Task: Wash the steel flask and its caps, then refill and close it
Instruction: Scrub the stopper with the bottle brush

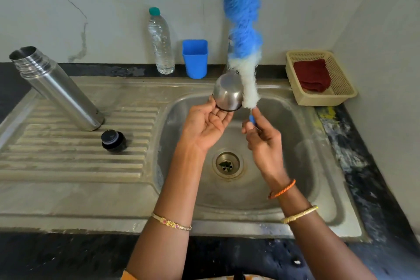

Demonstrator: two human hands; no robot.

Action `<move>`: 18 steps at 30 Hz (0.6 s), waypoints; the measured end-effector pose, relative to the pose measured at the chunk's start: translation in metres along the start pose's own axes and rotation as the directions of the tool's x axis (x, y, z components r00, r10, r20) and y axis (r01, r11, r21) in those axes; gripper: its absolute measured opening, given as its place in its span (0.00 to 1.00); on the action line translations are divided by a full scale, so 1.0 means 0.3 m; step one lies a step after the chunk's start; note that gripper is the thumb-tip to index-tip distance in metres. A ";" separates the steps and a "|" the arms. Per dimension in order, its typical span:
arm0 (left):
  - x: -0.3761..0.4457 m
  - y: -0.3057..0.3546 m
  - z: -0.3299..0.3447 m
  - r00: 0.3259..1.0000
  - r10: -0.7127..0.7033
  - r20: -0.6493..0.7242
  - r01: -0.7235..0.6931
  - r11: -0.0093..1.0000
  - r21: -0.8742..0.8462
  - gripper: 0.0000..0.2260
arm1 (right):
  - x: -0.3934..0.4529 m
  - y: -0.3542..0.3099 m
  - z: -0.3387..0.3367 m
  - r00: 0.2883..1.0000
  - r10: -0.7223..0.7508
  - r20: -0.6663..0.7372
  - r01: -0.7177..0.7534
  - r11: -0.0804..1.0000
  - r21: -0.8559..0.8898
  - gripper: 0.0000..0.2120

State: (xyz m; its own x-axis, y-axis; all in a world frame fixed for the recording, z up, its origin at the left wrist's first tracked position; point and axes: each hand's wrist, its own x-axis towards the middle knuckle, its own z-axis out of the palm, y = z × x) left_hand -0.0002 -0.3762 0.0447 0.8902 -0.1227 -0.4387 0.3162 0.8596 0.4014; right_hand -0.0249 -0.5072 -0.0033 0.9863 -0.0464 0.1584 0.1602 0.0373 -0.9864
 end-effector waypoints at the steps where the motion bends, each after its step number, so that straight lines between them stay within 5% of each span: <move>1: 0.001 0.008 -0.007 1.000 -0.007 -0.004 0.007 0.999 0.038 0.10 | 0.020 -0.010 -0.016 0.997 0.078 0.026 -0.079 0.995 0.060 0.22; 4: -0.008 0.016 -0.005 0.999 -0.026 0.022 0.020 0.974 0.227 0.11 | 0.074 -0.027 -0.064 0.960 0.238 0.146 -0.261 0.952 0.159 0.20; 6: -0.011 0.012 0.008 1.000 0.024 0.020 -0.030 0.896 0.442 0.09 | 0.101 -0.043 -0.092 0.950 0.263 0.166 -0.278 0.958 0.074 0.19; 8: -0.003 0.008 0.019 0.990 0.143 0.014 -0.115 0.733 0.671 0.10 | 0.129 -0.076 -0.118 0.956 0.222 0.194 -0.187 0.965 -0.181 0.18; 10: 0.002 0.001 0.022 0.955 0.295 0.020 -0.183 0.537 0.823 0.09 | 0.158 -0.102 -0.142 0.956 0.130 0.263 0.038 0.833 -0.552 0.18; 12: 0.006 -0.003 0.012 0.912 0.410 0.010 -0.226 0.483 0.846 0.08 | 0.147 -0.111 -0.152 0.947 0.011 0.320 0.234 0.657 -0.717 0.20; 15: 0.021 0.002 -0.026 0.882 0.469 0.042 -0.291 0.473 0.832 0.09 | 0.068 -0.095 -0.135 0.889 -0.160 0.428 0.438 0.565 -0.699 0.23; 18: 0.032 0.002 -0.064 0.917 0.357 0.180 -0.354 0.517 0.779 0.11 | 0.095 -0.071 -0.133 0.944 -0.137 0.302 0.315 0.654 -0.688 0.22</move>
State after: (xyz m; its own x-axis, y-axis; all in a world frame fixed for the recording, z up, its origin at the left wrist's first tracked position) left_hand 0.0022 -0.3673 0.0253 0.9878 0.1054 -0.1145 0.1038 0.1017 0.9894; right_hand -0.0018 -0.5492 0.0205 0.9207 0.2521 0.2981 0.3879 -0.6767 -0.6258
